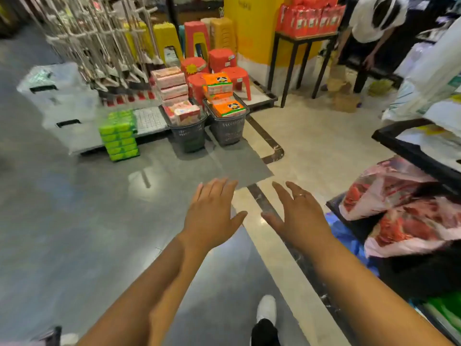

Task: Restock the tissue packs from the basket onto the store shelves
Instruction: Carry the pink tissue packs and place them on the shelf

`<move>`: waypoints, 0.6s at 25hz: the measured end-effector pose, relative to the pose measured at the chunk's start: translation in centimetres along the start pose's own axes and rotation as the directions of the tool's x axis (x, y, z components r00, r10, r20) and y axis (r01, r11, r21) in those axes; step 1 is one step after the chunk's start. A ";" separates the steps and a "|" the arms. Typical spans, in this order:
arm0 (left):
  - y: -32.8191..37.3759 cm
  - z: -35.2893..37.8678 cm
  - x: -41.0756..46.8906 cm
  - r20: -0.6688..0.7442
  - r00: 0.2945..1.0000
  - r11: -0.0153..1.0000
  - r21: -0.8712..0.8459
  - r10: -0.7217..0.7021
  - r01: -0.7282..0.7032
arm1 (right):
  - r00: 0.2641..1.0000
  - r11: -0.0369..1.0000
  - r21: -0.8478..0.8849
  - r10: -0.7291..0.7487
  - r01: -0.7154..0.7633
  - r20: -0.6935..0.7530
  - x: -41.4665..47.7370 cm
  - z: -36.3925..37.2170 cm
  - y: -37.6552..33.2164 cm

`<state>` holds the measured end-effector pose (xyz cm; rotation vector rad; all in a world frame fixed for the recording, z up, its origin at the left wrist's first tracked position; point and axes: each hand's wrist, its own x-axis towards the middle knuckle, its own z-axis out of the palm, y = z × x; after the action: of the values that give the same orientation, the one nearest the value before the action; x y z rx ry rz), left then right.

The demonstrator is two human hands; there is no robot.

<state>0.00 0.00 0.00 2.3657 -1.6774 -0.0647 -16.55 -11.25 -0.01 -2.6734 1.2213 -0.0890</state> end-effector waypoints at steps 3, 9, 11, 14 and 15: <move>-4.5 1.6 5.1 -0.015 0.994 0.993 0.017 -0.113 0.113 | 0.997 0.997 0.029 -0.072 0.071 0.037 7.9 1.9 -1.2; -11.8 2.8 17.1 -0.045 0.964 0.965 0.003 -0.263 0.264 | 0.967 0.975 0.072 -0.218 0.210 0.133 24.9 3.0 -2.8; -14.3 2.8 21.3 -0.047 0.946 0.948 -0.020 -0.319 0.319 | 0.951 0.966 0.070 -0.259 0.250 0.171 30.7 3.2 -3.6; -18.9 3.0 27.5 -0.040 0.922 0.923 -0.032 -0.385 0.384 | 0.930 0.957 0.071 -0.291 0.282 0.224 39.3 4.3 -5.2; -20.7 3.2 29.5 -0.043 0.915 0.915 -0.034 -0.402 0.401 | 0.926 0.955 0.068 -0.298 0.290 0.231 42.1 4.9 -5.8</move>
<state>28.65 -21.68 -4.67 2.6308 -1.1353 -0.0973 16.10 -38.54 -4.78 -2.7212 0.7358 0.1647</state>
